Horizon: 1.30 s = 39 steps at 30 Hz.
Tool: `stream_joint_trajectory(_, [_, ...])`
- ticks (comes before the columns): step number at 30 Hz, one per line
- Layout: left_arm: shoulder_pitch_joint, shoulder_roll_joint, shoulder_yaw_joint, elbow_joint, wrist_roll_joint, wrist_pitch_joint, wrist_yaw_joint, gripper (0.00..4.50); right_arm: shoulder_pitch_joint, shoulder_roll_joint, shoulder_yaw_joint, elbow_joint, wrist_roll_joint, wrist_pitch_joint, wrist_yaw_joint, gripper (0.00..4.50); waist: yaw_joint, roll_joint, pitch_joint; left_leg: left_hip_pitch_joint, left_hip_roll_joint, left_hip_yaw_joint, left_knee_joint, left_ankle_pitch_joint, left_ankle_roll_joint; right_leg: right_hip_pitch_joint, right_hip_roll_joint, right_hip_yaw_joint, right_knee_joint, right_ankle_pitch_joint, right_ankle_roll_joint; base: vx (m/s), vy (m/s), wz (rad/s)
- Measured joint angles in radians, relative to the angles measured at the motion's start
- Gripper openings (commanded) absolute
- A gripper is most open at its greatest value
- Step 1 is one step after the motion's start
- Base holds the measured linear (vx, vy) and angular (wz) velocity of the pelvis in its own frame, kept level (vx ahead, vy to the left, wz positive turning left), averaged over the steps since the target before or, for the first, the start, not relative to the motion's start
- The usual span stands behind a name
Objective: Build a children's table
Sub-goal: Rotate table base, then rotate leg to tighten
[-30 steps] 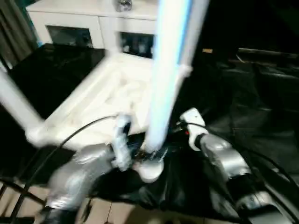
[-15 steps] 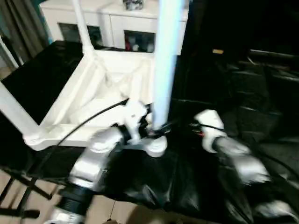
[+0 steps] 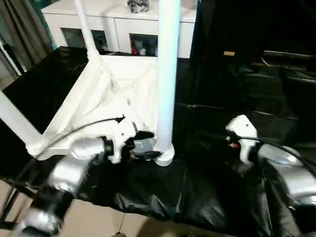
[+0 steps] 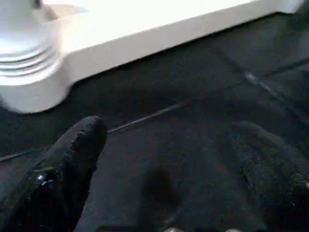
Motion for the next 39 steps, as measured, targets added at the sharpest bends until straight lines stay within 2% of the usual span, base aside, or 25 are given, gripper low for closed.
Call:
stream_joint_trajectory(1, [-0.012,0.007,-0.003,0.032,0.014,-0.015,-0.016,2.73,0.011,-0.016,0.000,-0.023,0.008,0.004,0.021,4.50,0.000,0.001,0.000,0.000,0.000,0.000,0.000,0.000,0.000,0.000,0.000,0.000,0.000,0.000,0.000,0.000,0.000,0.00])
stream_joint_trajectory(5, [-0.043,0.002,-0.010,0.116,0.027,-0.063,-0.069,2.65,0.031,-0.051,0.009,-0.097,0.045,0.041,0.091,4.50,0.002,0.003,0.001,-0.001,0.000,0.000,0.000,0.000,0.000,0.000,0.000,0.000,0.000,0.000,0.000,0.000,0.000,0.00])
stream_joint_trajectory(6, [-0.054,0.003,-0.014,0.129,0.027,-0.065,-0.094,2.32,0.039,-0.064,0.014,-0.126,0.053,0.051,0.108,4.50,0.002,0.005,0.001,-0.001,0.000,0.000,0.000,0.000,0.000,0.000,0.000,0.000,0.000,0.000,0.000,0.000,0.000,0.00])
stream_joint_trajectory(8, [-0.069,0.008,-0.019,0.145,0.027,-0.070,-0.117,2.28,0.049,-0.079,0.019,-0.156,0.066,0.068,0.127,4.50,0.003,0.007,0.000,0.000,0.000,0.000,0.000,0.000,0.000,0.000,0.000,0.000,0.000,0.000,0.000,0.000,0.000,0.00])
stream_joint_trajectory(10, [-0.077,0.016,-0.020,0.164,0.027,-0.081,-0.129,2.02,0.054,-0.084,0.019,-0.173,0.073,0.080,0.136,4.50,0.002,0.009,0.000,0.000,0.000,0.000,0.000,0.000,0.000,0.000,0.000,0.000,0.000,0.000,0.000,0.000,0.000,0.00])
stream_joint_trajectory(15, [-0.095,0.009,-0.021,0.226,0.042,-0.122,-0.140,1.79,0.062,-0.112,0.018,-0.210,0.083,0.103,0.149,4.50,0.004,0.009,0.000,0.000,0.000,0.000,0.000,0.000,0.000,0.000,0.000,0.000,0.000,0.000,0.000,0.000,0.000,0.00])
stream_joint_trajectory(21, [-0.146,0.003,-0.036,0.335,0.082,-0.180,-0.159,1.12,0.064,-0.135,0.019,-0.243,0.088,0.136,0.171,4.50,0.006,0.006,0.000,-0.001,0.000,0.000,0.001,0.000,0.000,0.000,0.000,0.000,0.000,-0.001,0.001,0.000,0.000,0.00])
stream_joint_trajectory(22, [-0.154,0.003,-0.041,0.354,0.090,-0.192,-0.162,1.12,0.064,-0.136,0.019,-0.243,0.088,0.141,0.173,4.50,0.006,0.006,0.000,-0.001,0.000,0.000,0.001,0.000,0.000,0.000,0.000,0.000,0.000,-0.001,0.001,0.000,0.000,0.00])
stream_joint_trajectory(23, [-0.162,0.004,-0.042,0.372,0.099,-0.201,-0.165,0.92,0.063,-0.136,0.019,-0.243,0.088,0.145,0.174,4.50,0.007,0.006,0.000,-0.001,0.000,0.000,0.001,0.000,0.000,0.000,0.000,0.000,0.000,-0.001,0.001,0.000,0.000,0.00])
stream_joint_trajectory(30, [-0.199,0.007,-0.046,0.452,0.132,-0.264,-0.183,0.44,0.063,-0.148,0.021,-0.244,0.088,0.153,0.185,4.50,0.007,0.006,0.000,-0.001,0.000,0.000,0.001,0.000,0.000,0.000,-0.001,0.000,0.000,-0.002,0.003,0.000,0.000,0.00])
stream_joint_trajectory(35, [-0.208,0.005,-0.043,0.457,0.127,-0.230,-0.218,0.21,0.062,-0.148,0.021,-0.247,0.088,0.153,0.189,4.50,-0.005,0.005,0.001,-0.001,0.000,0.000,0.000,0.000,0.000,0.000,-0.001,0.000,0.000,-0.003,0.004,0.000,0.000,0.00])
stream_joint_trajectory(39, [-0.196,-0.026,-0.025,0.402,0.095,-0.130,-0.236,0.01,0.052,-0.137,0.022,-0.246,0.099,0.154,0.190,4.50,-0.004,0.005,0.001,-0.003,0.000,0.001,0.000,0.000,0.000,-0.001,-0.001,0.000,0.000,-0.001,0.001,0.000,0.000,0.00])
